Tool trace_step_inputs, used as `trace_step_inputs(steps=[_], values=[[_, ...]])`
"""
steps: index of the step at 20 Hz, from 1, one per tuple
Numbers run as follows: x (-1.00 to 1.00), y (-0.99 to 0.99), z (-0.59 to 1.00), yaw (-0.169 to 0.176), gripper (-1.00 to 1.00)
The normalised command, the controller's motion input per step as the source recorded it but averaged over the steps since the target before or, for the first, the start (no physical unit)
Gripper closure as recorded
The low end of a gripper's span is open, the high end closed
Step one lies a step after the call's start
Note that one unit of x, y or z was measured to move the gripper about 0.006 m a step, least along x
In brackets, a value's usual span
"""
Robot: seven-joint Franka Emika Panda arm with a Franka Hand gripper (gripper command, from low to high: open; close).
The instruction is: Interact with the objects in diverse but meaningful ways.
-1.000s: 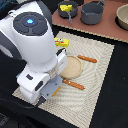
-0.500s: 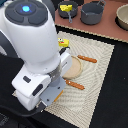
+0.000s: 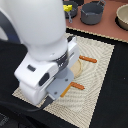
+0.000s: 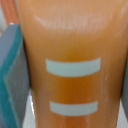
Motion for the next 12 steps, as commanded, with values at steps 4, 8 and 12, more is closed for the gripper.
trace_step_inputs(steps=[4,8,12], values=[[0.31,0.83,0.14,0.005,1.0],[0.14,0.75,0.06,0.015,1.0],[0.0,0.62,0.0,0.035,1.0]])
